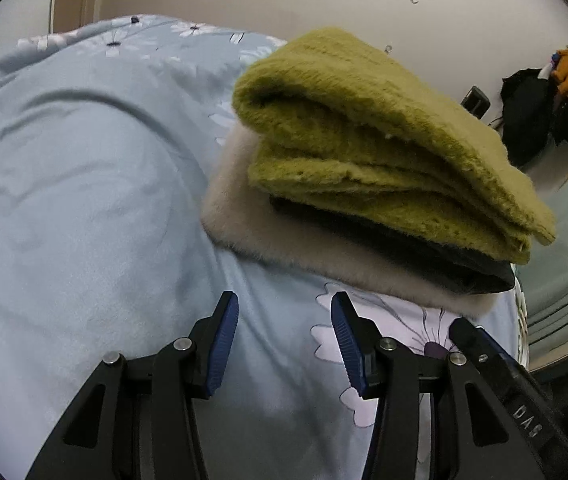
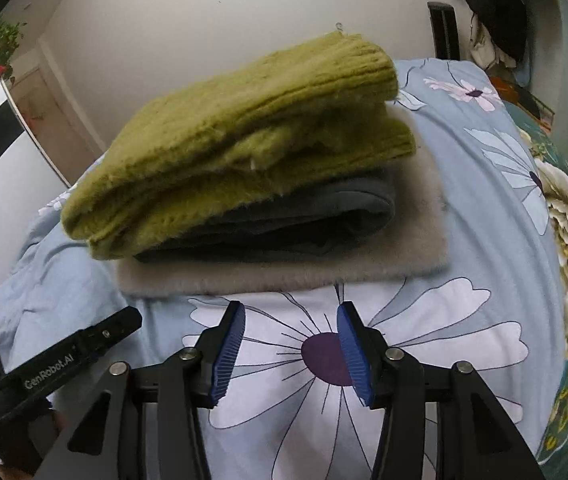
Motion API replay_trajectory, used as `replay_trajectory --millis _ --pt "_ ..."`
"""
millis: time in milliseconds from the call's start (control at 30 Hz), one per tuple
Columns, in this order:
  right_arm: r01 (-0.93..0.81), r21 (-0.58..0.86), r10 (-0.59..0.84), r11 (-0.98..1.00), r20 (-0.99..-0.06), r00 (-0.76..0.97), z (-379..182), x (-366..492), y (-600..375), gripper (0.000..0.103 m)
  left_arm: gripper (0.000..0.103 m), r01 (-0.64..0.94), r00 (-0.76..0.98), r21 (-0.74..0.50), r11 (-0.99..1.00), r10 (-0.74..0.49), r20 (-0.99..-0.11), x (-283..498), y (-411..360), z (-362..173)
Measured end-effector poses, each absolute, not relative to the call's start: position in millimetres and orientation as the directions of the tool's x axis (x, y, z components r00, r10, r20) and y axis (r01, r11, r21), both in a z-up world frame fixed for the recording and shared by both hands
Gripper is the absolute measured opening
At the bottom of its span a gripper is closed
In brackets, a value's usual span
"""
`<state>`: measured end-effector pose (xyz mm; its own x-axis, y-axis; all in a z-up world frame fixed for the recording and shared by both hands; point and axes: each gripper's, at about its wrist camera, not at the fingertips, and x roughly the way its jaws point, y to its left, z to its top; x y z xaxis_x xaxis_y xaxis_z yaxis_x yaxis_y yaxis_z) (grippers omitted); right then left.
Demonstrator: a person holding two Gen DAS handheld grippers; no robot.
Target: Fold clothes
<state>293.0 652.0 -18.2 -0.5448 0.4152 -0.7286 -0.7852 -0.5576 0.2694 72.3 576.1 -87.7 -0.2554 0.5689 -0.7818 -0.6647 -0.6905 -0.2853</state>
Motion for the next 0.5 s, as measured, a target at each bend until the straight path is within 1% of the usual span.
replay_trajectory --millis 133,200,367,467,500 --pt "-0.787 0.255 0.442 -0.561 -0.712 -0.546 -21 289 650 0.063 0.053 -0.665 -0.278 -0.267 -0.698 0.563 -0.779 70 579 -91" --pt "-0.794 0.244 0.457 -0.557 -0.708 -0.538 -22 288 652 0.067 0.059 -0.668 -0.283 -0.269 -0.694 0.571 -0.77 68 580 -91" --pt "-0.808 0.206 0.5 -0.553 -0.693 -0.519 -26 286 654 0.075 0.068 -0.671 -0.316 -0.254 -0.697 0.578 -0.752 66 588 -92" --pt "-0.814 0.183 0.529 -0.551 -0.678 -0.51 -26 286 655 0.079 0.076 -0.677 -0.332 -0.253 -0.691 0.594 -0.732 66 593 -93" --pt "-0.817 0.176 0.539 -0.548 -0.673 -0.506 -26 286 656 0.081 0.077 -0.677 -0.339 -0.254 -0.691 0.598 -0.726 65 593 -93"
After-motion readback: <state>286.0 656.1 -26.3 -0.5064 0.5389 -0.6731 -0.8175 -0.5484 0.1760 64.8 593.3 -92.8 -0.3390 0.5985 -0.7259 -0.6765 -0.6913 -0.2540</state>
